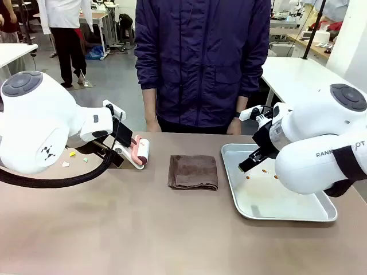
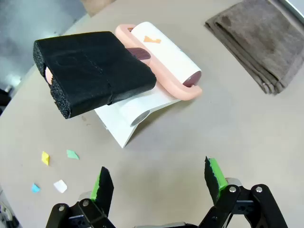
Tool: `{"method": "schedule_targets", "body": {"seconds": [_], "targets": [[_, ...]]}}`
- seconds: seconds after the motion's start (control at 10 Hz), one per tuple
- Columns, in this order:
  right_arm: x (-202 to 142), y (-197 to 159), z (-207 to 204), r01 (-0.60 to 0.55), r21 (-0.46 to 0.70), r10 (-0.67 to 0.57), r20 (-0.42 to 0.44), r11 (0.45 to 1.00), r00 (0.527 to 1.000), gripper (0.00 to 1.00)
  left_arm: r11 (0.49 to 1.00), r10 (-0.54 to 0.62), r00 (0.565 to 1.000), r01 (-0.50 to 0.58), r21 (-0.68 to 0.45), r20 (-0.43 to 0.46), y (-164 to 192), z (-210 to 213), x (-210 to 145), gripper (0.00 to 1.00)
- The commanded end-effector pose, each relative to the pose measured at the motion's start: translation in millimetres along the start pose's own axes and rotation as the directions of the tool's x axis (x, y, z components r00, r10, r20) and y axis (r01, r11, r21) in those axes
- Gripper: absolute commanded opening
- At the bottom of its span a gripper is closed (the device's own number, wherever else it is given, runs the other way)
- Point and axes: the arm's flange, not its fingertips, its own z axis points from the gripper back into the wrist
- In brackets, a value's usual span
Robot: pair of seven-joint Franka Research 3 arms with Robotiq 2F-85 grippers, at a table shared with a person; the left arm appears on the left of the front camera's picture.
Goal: Clean the surface of the table.
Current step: Hold the Lint Roller with your left hand and the towel with your right hand.
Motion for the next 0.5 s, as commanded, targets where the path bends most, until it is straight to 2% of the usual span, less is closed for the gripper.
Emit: {"method": "schedule_targets", "body": {"seconds": [0.0, 0.4], "targets": [[0.0, 0.0, 0.0, 0.0, 0.0, 0.0, 0.0, 1.0, 1.0, 1.0, 1.0, 0.0, 1.0, 0.0, 0.0, 0.0, 0.0, 0.1, 0.0, 1.0], [0.0, 0.0, 0.0, 0.0, 0.0, 0.0, 0.0, 1.0, 1.0, 1.0, 1.0, 0.0, 1.0, 0.0, 0.0, 0.0, 0.0, 0.1, 0.0, 1.0]]}}
